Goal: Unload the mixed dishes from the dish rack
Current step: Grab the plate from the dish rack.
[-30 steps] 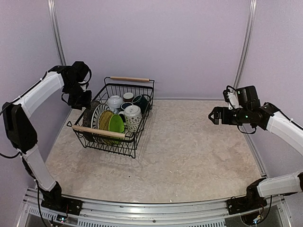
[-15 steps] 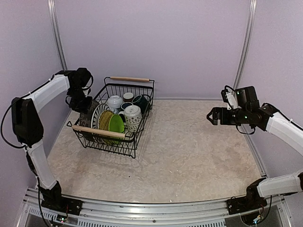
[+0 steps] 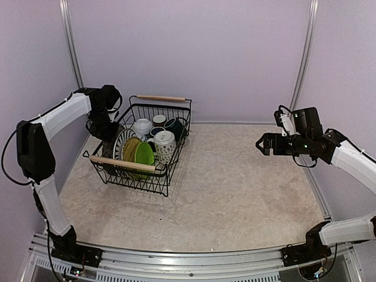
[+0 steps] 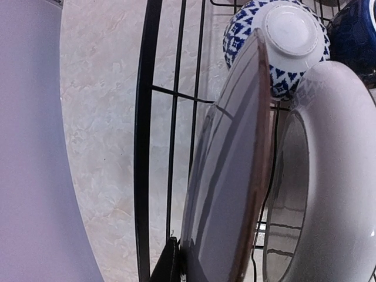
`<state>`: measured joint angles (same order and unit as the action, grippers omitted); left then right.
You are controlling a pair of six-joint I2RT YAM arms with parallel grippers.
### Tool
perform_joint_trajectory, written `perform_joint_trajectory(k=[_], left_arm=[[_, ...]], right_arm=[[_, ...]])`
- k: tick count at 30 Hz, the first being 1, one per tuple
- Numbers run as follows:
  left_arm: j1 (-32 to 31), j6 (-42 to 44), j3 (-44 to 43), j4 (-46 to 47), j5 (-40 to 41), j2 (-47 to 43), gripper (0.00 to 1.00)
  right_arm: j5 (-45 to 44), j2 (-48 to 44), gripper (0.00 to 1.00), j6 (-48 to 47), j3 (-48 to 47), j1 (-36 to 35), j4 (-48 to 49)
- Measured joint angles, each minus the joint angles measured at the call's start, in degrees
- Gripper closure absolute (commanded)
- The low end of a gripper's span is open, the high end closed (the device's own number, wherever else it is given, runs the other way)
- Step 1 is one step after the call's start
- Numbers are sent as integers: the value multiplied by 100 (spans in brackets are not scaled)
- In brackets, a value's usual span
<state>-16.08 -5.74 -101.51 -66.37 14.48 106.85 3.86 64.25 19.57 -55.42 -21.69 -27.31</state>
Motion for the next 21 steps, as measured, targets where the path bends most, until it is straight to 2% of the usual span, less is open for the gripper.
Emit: perform_joint_trajectory(k=[10, 21], left_arm=[[-129, -9, 11, -39, 216, -39, 100], [-592, -57, -131, -293, 997, -149, 100]], right_arm=[[0, -2, 2, 24, 0, -22, 22], [-4, -2, 2, 149, 129, -101, 118]])
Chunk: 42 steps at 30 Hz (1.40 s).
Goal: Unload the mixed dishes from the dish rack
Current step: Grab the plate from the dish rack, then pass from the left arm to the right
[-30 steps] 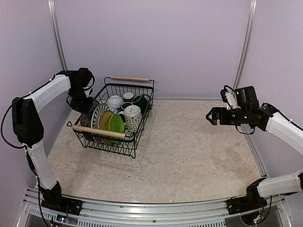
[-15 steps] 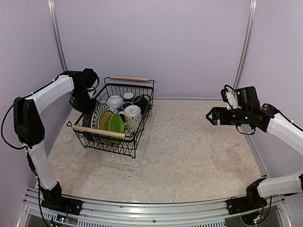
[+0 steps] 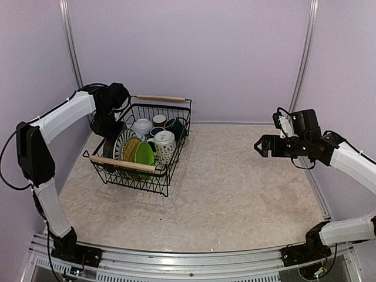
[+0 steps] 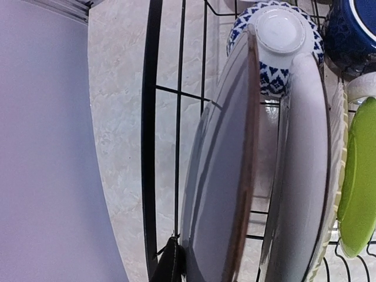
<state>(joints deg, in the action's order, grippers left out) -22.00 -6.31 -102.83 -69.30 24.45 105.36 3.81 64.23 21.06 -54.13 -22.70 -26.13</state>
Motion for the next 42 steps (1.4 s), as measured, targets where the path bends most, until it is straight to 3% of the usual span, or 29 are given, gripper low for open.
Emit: perform_joint_trajectory(k=[10, 18, 30, 37, 42], left_arm=[[-17, -205, -586, -201, 61, -756, 100], [-22, -452, -844, -149, -592, -1810, 100], [74, -1353, 426, 1600, -3338, -3165, 100], [96, -2087, 1440, 2828, -5259, -3038, 100], [94, -2382, 2188, 3530, -6157, -2955, 100]], right_arm=[[-26, 177, 2, 116, 24, -155, 103], [-136, 566, 2, 367, -28, -498, 321], [48, 1279, 1, 1357, -164, -1342, 1810], [994, 1661, 1, 2302, -107, -1615, 3912], [1491, 2339, 7, 2771, -308, -1967, 5029]])
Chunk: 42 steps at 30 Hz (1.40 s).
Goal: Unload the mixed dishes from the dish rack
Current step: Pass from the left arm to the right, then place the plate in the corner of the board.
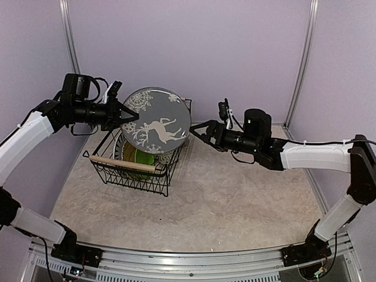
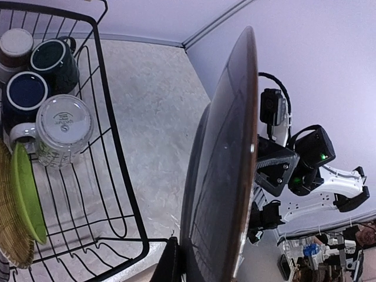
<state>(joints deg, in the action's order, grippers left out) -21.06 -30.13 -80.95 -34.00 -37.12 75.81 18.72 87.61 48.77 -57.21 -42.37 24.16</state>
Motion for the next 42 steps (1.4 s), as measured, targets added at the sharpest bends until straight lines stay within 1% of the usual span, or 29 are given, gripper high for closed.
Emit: perform_joint_trajectory(k=[3, 4, 6, 10, 13, 16, 18, 20, 21, 22, 25, 26, 29, 31, 32, 34, 35, 38, 42], left_arm=[[-35, -118, 356, 280, -332, 2, 100], [-52, -142, 431, 315, -433, 2, 100], [-81, -170, 485, 352, -575, 9, 100], [-90, -203, 492, 483, -774, 63, 100], [-98, -190, 492, 535, -879, 87, 100], [-101, -146, 492, 538, -916, 101, 100], [-107, -105, 492, 531, -933, 149, 100], [-114, -74, 492, 518, -940, 216, 100], [-118, -37, 492, 498, -935, 273, 97], [-118, 63, 490, 501, -927, 319, 90], [-122, 190, 474, 501, -942, 448, 65], [-122, 192, 472, 511, -981, 481, 53], [-118, 177, 409, 518, -1029, 494, 26], [-120, 208, 376, 507, -990, 494, 12], [-120, 197, 369, 503, -975, 494, 8], [-120, 240, 354, 507, -918, 472, 2], [-118, 264, 343, 509, -890, 459, 1], [-116, 345, 289, 498, -789, 411, 1], [-116, 404, 267, 494, -680, 323, 1]], right_arm=[[203, 511, 11, 170, -326, -168, 326], [243, 643, 16, 208, -428, -219, 385], [328, 831, 29, 269, -608, -308, 470], [413, 1049, 42, 474, -931, -402, 704], [459, 1088, 55, 654, -887, -428, 1078], [535, 1130, 65, 933, -710, -428, 1620], [619, 1207, 76, 1102, -654, -431, 1919], [684, 1287, 90, 1239, -621, -431, 2129], [678, 1309, 96, 1309, -588, -431, 2192], [660, 1314, 100, 1419, -549, -431, 2190], [710, 1318, 100, 1572, -400, -417, 2293], [719, 1318, 100, 1569, -354, -409, 2341], [767, 1309, 100, 1574, -66, -343, 2404], [828, 1263, 100, 1578, 173, -282, 2446], [848, 1207, 100, 1580, 286, -234, 2406], [863, 1025, 100, 1554, 575, -87, 2293], [870, 901, 100, 1574, 741, 24, 2225], [828, 393, 100, 1537, 1235, 442, 2031], [719, -551, 100, 1381, 1818, 1132, 1482]])
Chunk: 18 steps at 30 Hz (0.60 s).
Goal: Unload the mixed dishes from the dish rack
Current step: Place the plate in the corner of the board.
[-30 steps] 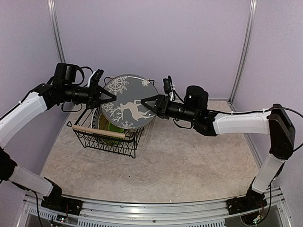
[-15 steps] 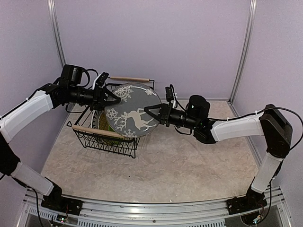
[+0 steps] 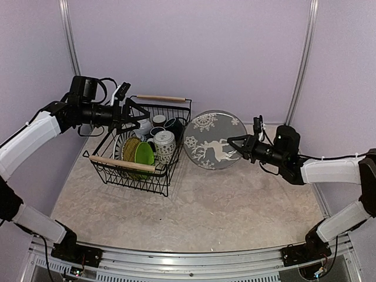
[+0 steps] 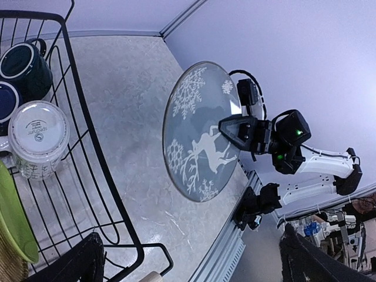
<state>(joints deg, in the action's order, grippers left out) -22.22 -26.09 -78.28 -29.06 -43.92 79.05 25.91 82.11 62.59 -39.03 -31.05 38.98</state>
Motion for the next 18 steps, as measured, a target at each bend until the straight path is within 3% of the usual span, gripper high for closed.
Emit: perform_joint_trajectory(k=[8, 14, 18], left_arm=[[0, 68, -11, -17, 109, -61, 1], [0, 70, -37, -28, 116, -70, 1], [0, 70, -59, -42, 116, -81, 1]], right_arm=[[-302, -1685, 100, -372, 780, 1939, -1462], [-157, -1652, 100, -291, 1681, 3541, -1759], [144, -1182, 100, -302, 1853, 4129, -1893]])
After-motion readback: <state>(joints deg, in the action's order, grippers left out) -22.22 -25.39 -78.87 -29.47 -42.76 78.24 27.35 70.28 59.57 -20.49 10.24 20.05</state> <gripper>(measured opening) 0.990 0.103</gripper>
